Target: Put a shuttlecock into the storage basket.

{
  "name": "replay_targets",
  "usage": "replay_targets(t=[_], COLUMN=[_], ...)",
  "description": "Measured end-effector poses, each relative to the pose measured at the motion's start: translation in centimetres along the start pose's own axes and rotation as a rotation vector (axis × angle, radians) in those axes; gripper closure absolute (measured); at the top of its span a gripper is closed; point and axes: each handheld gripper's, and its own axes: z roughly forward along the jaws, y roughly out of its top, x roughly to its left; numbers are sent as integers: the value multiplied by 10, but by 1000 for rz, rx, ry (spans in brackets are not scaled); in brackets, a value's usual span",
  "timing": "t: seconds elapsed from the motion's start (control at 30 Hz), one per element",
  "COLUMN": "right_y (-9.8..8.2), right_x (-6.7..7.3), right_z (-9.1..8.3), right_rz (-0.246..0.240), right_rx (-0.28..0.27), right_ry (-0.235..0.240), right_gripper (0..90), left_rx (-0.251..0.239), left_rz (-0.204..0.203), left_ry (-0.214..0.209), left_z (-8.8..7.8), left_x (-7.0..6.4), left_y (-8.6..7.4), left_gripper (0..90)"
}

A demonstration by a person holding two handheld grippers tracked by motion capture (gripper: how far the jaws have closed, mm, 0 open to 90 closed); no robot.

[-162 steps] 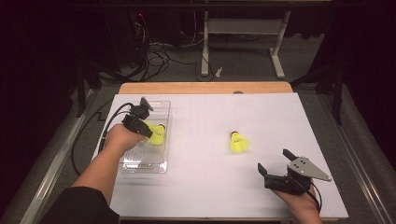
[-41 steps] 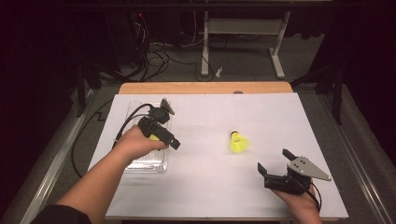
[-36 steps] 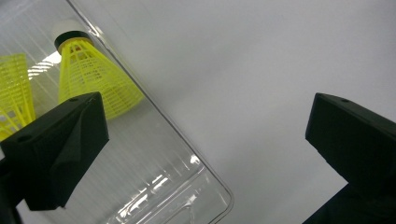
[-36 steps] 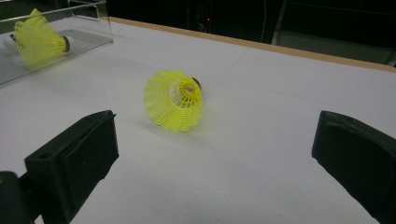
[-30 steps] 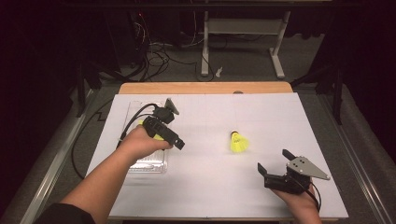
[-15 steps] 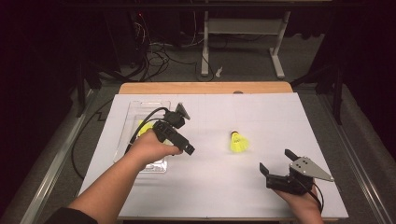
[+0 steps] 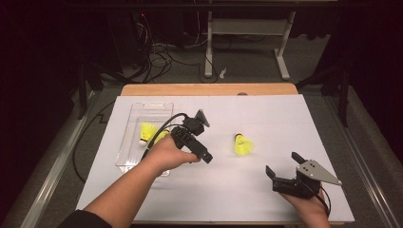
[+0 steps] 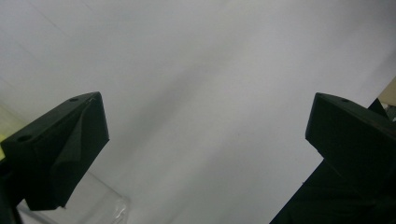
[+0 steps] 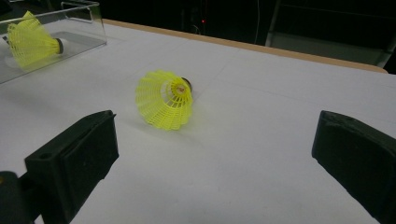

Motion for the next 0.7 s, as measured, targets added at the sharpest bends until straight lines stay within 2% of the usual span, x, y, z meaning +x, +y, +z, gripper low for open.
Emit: replay_targets(t=[0.7], right_y=[1], right_x=[1], right_z=[-3], right_rz=[-2], right_rx=[-9], right_ry=[-2], right_gripper=[11], left_rx=[28], left_rz=[16], left_ry=[-29], left_z=[21], left_x=[-24], left_y=[-2], left_gripper=[12])
